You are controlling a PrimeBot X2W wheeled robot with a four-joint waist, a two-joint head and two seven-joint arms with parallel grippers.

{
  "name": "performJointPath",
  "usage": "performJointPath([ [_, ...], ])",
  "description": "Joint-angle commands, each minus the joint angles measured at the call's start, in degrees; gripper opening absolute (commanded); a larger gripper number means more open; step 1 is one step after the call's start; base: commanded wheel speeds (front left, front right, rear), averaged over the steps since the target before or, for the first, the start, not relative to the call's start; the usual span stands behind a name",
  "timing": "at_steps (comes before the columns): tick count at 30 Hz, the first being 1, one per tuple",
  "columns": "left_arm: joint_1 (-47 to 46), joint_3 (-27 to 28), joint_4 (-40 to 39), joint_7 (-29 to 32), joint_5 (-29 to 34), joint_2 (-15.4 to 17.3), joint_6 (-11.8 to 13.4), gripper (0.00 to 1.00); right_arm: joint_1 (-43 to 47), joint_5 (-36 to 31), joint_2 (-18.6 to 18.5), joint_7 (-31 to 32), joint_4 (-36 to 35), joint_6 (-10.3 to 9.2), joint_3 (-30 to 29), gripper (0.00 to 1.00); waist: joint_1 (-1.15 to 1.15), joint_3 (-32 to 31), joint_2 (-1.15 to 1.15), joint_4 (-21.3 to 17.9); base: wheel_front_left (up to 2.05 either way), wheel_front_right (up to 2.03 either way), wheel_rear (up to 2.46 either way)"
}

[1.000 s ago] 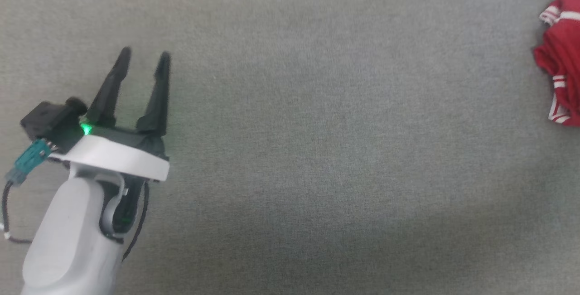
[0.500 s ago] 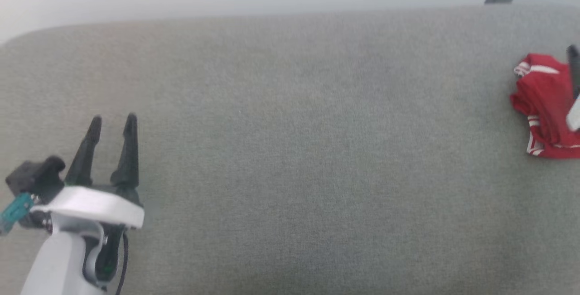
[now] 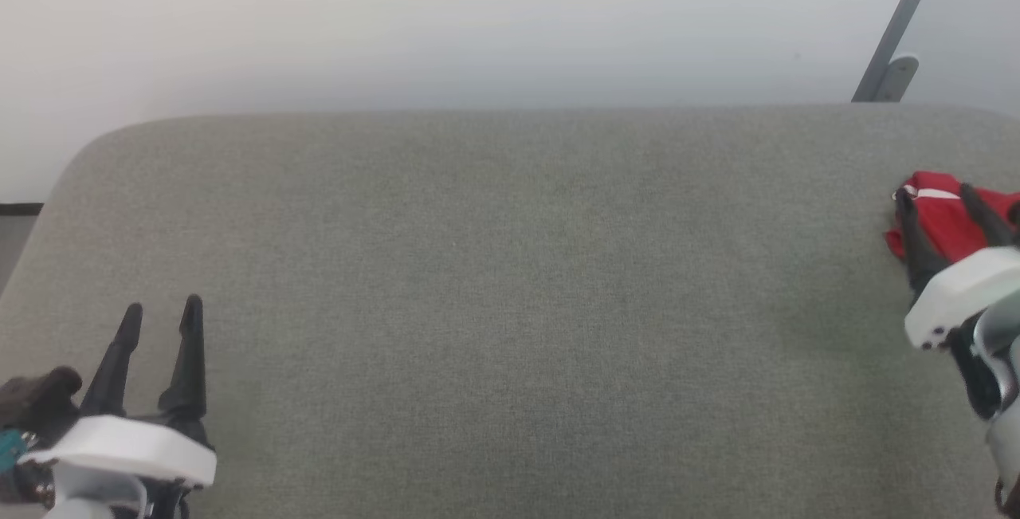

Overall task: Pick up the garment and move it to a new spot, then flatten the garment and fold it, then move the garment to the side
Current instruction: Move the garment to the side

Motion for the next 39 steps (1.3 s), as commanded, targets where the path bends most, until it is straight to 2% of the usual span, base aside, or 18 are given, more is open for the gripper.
performJointPath([
  [1, 0.89, 0.46, -0.42, -0.23, -0.23, 0.18, -0.06, 1.0, 1.35, 0.01, 0.4, -0.75, -0.78, 0.01, 0.18, 1.0, 0.0, -0.65, 0.0, 0.24, 0.0, 0.0, 0.0],
  [11, 5.84, 3.27, -2.4, -0.23, 3.13, -0.31, -0.06, 1.0, 10.81, -3.04, 3.76, -3.49, -8.69, 0.01, -3.56, 1.0, 0.0, -2.08, 0.0, 0.5, 0.0, 0.0, 0.0],
  [19, 7.95, 2.61, -2.85, -0.23, 3.28, -0.18, -0.06, 1.0, 18.21, -5.86, 7.07, -3.81, -16.62, 0.01, -7.7, 1.0, 0.0, -2.09, 0.0, 0.0, 0.0, 0.0, 0.0],
  [32, 8.95, 2.18, -3.48, -0.23, 2.71, -0.57, -0.06, 1.0, 25.98, -8.54, 11.61, -2.65, -25.99, 0.01, -12.58, 1.0, 0.0, -1.89, 0.0, -0.49, 0.0, 0.0, 0.0],
  [39, 8.93, 2.22, -3.69, -0.23, 3.35, -0.67, -0.06, 1.0, 27.58, -9.39, 12.61, -1.37, -28.6, 0.01, -13.23, 1.0, 0.0, -1.76, 0.0, -0.68, 0.0, 0.0, 0.0],
])
